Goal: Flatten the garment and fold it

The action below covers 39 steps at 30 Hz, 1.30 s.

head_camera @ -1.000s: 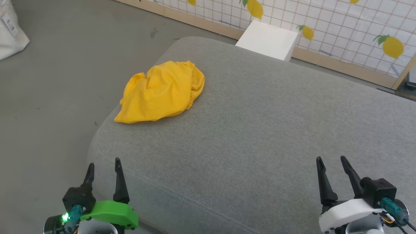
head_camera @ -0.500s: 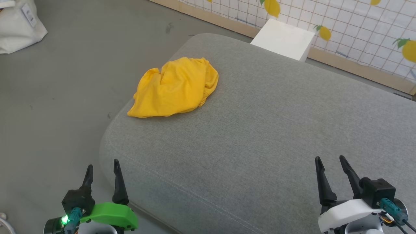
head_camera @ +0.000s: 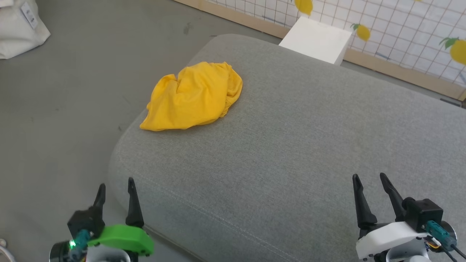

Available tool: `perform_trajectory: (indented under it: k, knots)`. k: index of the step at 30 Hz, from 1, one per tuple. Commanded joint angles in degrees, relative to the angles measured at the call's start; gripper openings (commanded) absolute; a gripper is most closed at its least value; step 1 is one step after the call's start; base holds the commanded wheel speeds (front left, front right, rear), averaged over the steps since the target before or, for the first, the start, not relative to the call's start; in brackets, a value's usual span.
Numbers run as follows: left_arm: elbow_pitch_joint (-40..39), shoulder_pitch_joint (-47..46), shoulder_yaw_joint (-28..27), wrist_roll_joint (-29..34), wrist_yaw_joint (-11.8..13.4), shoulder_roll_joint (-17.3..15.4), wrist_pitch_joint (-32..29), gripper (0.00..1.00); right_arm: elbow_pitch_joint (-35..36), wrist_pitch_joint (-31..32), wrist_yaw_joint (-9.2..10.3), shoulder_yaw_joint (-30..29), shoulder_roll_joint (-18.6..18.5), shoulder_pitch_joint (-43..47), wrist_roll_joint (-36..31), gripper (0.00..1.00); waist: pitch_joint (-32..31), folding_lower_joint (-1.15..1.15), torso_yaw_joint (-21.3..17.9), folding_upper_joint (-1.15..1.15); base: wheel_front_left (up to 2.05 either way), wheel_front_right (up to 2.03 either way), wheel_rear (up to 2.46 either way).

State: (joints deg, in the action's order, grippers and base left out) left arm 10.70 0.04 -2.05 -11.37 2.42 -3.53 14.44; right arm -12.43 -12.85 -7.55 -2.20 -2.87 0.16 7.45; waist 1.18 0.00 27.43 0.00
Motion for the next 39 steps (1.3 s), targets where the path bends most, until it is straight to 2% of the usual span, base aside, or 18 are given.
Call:
perform_trajectory:
  k: [1, 6, 11, 17, 23, 30, 32, 39]
  knots:
    - [0.3, -2.3, 0.0, -1.2, -0.8, -0.7, -0.3, 1.0, 0.5, 0.2, 0.06, 0.0, 0.0, -0.4, -0.2, 1.0, 0.8, 0.0, -0.5, 0.0, 0.0, 0.0, 0.0]
    - [1.7, -12.3, -1.2, -5.5, -4.7, -3.1, -3.5, 1.0, 2.3, 1.5, 0.06, -0.6, 0.0, -1.6, -1.6, 1.0, 4.1, 0.0, -1.8, 0.0, 0.0, 0.0, 0.0]
    - [8.3, -25.8, -0.9, -10.5, -8.5, -7.8, -10.1, 1.0, 5.1, 3.4, 0.06, -2.0, 0.0, -3.3, -3.5, 1.0, 9.1, 0.0, -4.0, 0.0, 0.0, 0.0, 0.0]
    - [21.0, -40.2, -2.1, -17.9, -9.7, -13.5, -18.7, 1.0, 9.2, 5.9, 0.06, -2.1, 0.0, -5.8, -5.6, 1.0, 16.4, 0.0, -9.7, 0.0, 0.0, 0.0, 0.0]
    - [30.6, -48.9, -3.9, -23.7, -9.8, -17.2, -26.1, 1.0, 12.8, 7.1, 0.06, -3.4, 0.0, -6.7, -6.4, 1.0, 23.1, 0.0, -15.5, 0.0, 0.0, 0.0, 0.0]
    - [38.2, -53.2, -1.6, -25.4, -9.7, -17.3, -32.8, 1.0, 15.6, 7.4, 0.06, -5.5, 0.0, -6.5, -6.7, 1.0, 28.2, 0.0, -18.0, 0.0, 0.0, 0.0, 0.0]
    - [40.9, -53.3, -0.7, -24.8, -8.7, -16.9, -34.5, 1.0, 16.1, 7.4, 0.06, -5.6, 0.0, -6.5, -6.6, 1.0, 29.0, 0.0, -18.2, 0.0, 0.0, 0.0, 0.0]
    - [48.2, -53.3, 1.4, -23.9, -7.4, -15.0, -36.6, 1.0, 16.3, 7.4, 0.06, -5.4, 0.0, -7.0, -5.9, 1.0, 30.8, 0.0, -18.1, 0.0, 0.0, 0.0, 0.0]
